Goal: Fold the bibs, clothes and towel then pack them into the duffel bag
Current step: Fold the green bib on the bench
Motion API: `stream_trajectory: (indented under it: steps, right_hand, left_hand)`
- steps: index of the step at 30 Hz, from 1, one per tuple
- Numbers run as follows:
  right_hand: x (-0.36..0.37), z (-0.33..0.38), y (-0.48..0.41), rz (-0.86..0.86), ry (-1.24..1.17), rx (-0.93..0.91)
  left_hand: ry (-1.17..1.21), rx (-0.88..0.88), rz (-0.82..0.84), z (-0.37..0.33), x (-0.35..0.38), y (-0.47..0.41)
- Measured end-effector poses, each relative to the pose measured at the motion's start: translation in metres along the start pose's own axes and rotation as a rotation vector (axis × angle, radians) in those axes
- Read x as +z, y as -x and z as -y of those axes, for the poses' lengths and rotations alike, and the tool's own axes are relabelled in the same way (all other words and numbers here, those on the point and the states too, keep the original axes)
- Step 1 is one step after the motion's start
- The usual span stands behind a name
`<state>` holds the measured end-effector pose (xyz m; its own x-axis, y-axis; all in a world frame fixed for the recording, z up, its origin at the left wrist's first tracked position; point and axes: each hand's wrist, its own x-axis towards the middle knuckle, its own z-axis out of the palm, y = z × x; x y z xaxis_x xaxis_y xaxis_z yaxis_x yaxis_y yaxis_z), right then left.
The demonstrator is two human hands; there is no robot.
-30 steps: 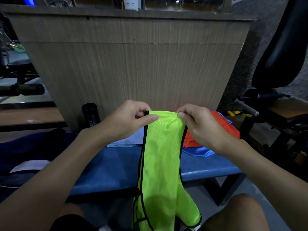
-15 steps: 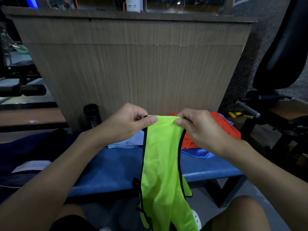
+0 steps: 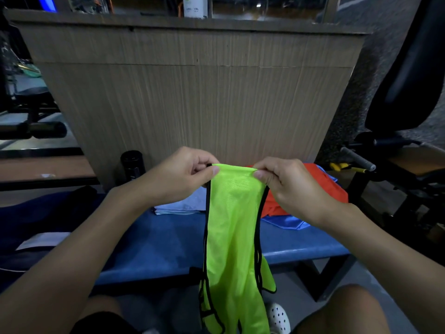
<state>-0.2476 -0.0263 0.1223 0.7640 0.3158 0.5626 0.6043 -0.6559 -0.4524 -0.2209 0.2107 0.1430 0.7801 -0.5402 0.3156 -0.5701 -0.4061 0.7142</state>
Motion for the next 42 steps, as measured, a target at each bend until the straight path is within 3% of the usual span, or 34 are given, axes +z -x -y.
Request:
stream_trajectory:
  steps: [11,16,27,32,36,42]
  right_hand:
    - [0.006,0.005,-0.004,-0.098,-0.091,-0.007]
    - [0.018,-0.001,0.005,-0.086,-0.299,0.105]
    - [0.053,-0.005,0.018,-0.188,-0.419,0.277]
    - [0.057,0.000,0.019,-0.219,-0.469,0.319]
    - [0.054,0.004,0.018,-0.233,-0.501,0.298]
    - [0.055,0.000,0.022,-0.210,-0.544,0.269]
  left_hand:
    - [-0.019,0.025,-0.202,-0.014,0.039,-0.016]
    - [0.095,0.013,-0.245,-0.020,0.042,-0.019]
    - [0.428,-0.138,-0.408,-0.023,0.051,-0.023]
    - [0.379,-0.115,-0.356,-0.022,0.059,-0.021]
    - [0.401,-0.091,-0.203,-0.023,0.063,-0.016]
    - [0.572,-0.104,-0.405,-0.029,0.064,-0.018]
